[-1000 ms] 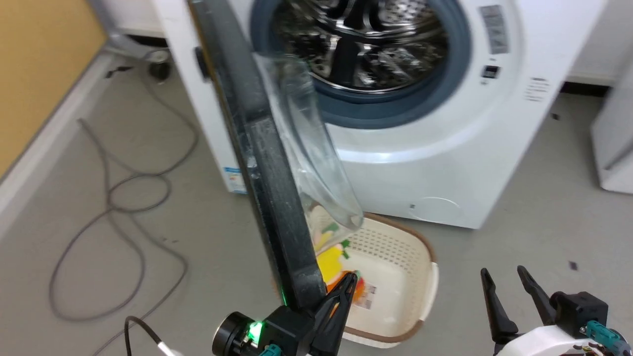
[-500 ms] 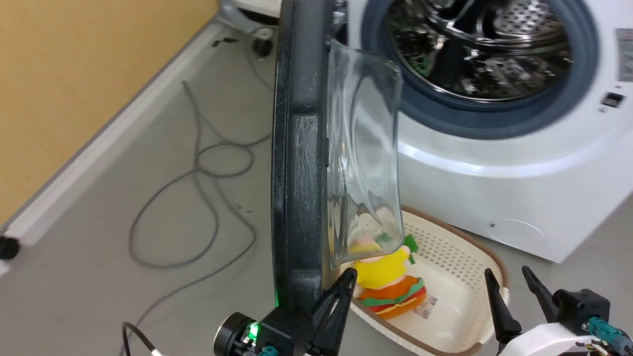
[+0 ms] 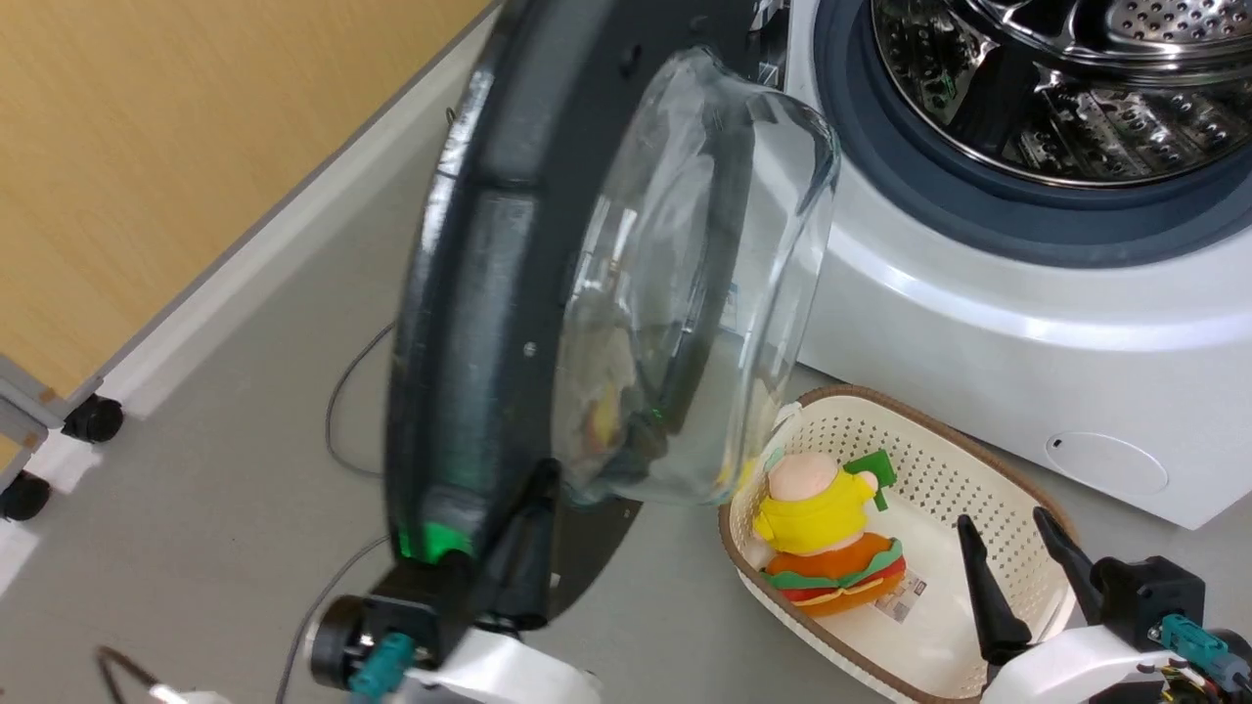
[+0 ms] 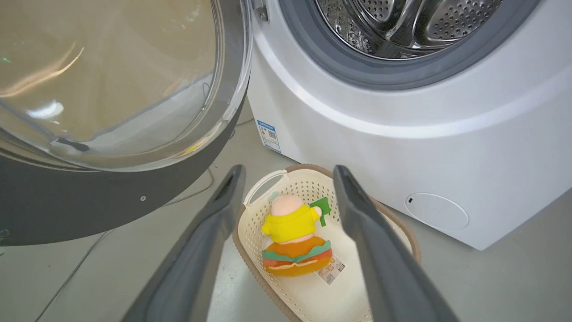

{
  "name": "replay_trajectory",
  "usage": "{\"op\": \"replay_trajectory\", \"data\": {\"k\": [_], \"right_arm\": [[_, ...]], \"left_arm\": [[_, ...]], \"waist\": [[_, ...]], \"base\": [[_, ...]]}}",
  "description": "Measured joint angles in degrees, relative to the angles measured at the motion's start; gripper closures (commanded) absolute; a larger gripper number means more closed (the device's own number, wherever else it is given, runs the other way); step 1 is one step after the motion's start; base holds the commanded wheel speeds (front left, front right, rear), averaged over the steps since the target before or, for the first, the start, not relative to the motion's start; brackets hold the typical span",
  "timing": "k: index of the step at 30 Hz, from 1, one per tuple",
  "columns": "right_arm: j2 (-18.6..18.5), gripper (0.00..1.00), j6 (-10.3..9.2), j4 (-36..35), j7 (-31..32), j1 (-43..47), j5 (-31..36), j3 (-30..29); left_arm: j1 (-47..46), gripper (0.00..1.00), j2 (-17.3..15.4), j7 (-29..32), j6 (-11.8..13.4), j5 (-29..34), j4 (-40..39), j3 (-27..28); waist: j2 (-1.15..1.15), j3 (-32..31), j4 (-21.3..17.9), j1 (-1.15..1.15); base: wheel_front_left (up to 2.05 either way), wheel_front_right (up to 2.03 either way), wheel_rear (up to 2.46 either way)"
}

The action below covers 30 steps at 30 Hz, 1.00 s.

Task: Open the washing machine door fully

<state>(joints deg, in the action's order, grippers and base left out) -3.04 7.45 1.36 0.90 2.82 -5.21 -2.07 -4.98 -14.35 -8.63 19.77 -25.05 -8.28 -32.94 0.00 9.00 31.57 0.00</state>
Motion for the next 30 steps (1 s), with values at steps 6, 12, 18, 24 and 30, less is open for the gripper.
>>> {"op": "replay_trajectory", "data": {"k": [6,12,18,24,30], "right_arm": [[0.00,0.00,0.00,-0.69,0.25,-0.19,0.22,-0.11],[0.01,0.00,0.00,-1.69,0.91,-0.53,0.82,-0.88],[0.01,0.00,0.00,-2.54,1.71,-0.81,1.67,-1.25],[0.01,0.00,0.00,-2.98,2.32,-1.10,1.74,-1.24],[0.01,0.00,0.00,-2.98,2.36,-1.32,1.74,-1.15]], "left_arm": [[-1.16,1.00,-1.67,-2.48,-0.35,-3.63,2.86,6.36],[-3.99,1.00,-4.11,-4.98,-1.82,-7.16,9.62,14.69],[-8.08,1.00,-4.53,-6.00,-5.28,-9.01,17.89,21.46],[-12.07,1.00,-4.21,-6.05,-8.73,-7.87,24.51,28.48],[-14.75,1.00,-3.67,-6.06,-12.71,-5.39,31.84,34.20]], "waist": [[0.00,0.91,0.15,0.00],[0.00,1.95,0.17,0.00],[0.00,3.19,-0.76,0.00],[0.00,3.75,-1.75,0.00],[0.00,3.76,-2.88,0.00]], "base": [[0.00,0.00,0.00],[0.00,0.00,0.00],[0.00,0.00,0.00],[0.00,0.00,0.00],[0.00,0.00,0.00]]}}
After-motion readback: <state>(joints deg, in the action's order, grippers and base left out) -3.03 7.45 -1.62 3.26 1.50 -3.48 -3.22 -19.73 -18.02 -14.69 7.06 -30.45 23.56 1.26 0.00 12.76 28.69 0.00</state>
